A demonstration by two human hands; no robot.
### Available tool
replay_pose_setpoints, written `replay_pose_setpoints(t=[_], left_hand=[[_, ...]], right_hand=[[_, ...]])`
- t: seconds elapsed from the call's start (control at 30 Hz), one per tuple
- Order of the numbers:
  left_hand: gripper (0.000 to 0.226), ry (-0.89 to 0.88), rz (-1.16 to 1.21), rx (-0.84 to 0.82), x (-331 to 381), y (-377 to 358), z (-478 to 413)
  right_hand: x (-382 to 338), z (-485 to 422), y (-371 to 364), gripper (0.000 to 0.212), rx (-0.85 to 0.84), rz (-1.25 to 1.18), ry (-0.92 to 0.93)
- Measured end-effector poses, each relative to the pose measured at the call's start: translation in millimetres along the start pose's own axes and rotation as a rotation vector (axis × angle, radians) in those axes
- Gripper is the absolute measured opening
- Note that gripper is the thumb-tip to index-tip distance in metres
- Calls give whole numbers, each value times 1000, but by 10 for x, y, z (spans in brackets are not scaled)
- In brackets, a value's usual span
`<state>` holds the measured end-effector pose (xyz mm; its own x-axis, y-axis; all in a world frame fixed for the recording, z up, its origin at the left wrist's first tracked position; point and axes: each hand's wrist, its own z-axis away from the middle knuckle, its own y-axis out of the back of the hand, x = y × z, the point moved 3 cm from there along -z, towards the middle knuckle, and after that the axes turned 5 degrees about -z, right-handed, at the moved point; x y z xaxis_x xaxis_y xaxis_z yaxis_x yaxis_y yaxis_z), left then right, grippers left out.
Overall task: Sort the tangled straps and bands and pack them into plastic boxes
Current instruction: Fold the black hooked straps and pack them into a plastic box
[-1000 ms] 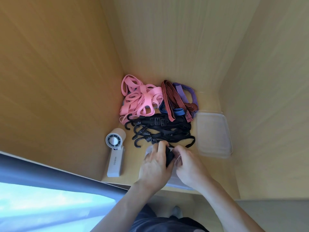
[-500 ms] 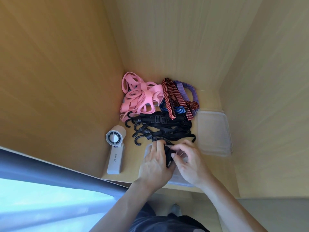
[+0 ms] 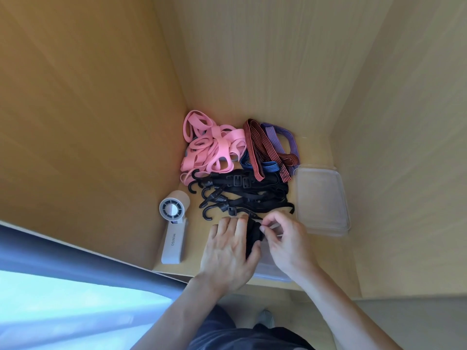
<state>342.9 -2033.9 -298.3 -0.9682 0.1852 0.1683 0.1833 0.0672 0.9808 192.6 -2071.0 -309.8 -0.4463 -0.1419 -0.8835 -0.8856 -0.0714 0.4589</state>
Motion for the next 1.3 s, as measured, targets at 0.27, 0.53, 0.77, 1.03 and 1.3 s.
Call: replay_pose_setpoints(t=[0.27,0.53,0.77,1.03,1.3], left_hand=[[59,-135,67,-82,-314,84,134],[60,-12,221,-152,-341,-13,163],[61,-9,325,-208,-342,-19,239],[49,47,431,-165,-362,-76,216],[48,75,612,6,-322,-64,209]], right_hand=[[-41,-17,2,17,-8,80,72],[-85,96,-35,18,-172,220,71],[-102,104,54,42,-379,275,47],[-140,51,120,64,-584,222,-146],[-79,196,15,76,-525,105,-179]])
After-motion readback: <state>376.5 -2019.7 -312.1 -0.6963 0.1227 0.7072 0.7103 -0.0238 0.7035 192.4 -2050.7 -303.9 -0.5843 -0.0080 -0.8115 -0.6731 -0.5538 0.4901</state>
